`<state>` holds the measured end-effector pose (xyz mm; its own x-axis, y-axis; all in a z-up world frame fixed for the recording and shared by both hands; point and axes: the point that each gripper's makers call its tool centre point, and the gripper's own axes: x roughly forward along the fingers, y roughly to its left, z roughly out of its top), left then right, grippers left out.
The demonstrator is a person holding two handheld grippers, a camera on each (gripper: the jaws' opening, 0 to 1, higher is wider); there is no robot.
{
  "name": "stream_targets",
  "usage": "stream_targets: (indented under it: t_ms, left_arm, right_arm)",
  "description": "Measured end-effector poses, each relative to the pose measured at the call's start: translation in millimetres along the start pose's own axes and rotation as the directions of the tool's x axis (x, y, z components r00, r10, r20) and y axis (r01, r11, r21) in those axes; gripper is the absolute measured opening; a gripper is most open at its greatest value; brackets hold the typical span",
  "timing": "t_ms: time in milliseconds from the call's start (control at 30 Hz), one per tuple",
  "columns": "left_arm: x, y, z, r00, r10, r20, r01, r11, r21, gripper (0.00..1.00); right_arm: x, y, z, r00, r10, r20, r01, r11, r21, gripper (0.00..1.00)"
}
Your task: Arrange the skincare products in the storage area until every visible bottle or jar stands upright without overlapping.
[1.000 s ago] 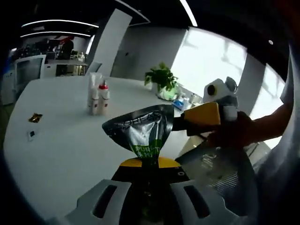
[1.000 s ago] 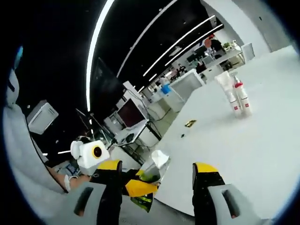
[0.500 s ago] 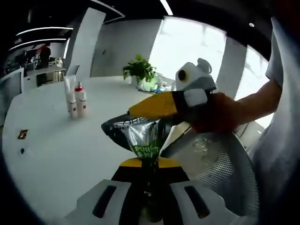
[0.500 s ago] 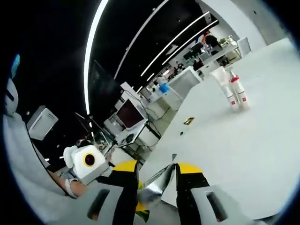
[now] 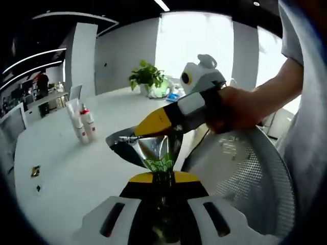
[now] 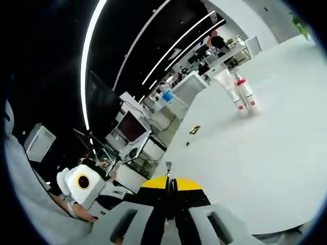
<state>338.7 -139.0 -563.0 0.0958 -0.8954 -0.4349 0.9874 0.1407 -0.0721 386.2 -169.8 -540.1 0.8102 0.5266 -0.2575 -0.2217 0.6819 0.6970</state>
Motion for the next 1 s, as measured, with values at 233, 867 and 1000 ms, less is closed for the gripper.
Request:
stream_targets:
  t_ms: [233, 867, 1000]
  left_arm:
    - [2.1, -1.4, 5.4, 1.0, -0.012, 0.028, 0.012, 1.0, -0.009, 0.15]
    - [-13.2, 40.9, 3.7, 0.989, 0.097, 0.11, -0.056, 0.943, -0.328, 0.19]
    - [-13.8, 48.4, 5.0, 0.984, 0.122, 0.132, -0.066, 0.93, -0.362, 0.35]
  right_arm:
    - [-8.2, 1.0, 8.0, 0.999, 0.024, 0.039, -0.024, 1.0, 0.004, 0.0]
    - [-9.9, 2.6, 11.3, 0.996, 0.066, 0.064, -0.069, 0.996, 0.054, 0.0]
    - [-9.1, 10.7, 10.6, 0.993, 0.1, 0.055, -0.103, 0.993, 0.051, 0.0]
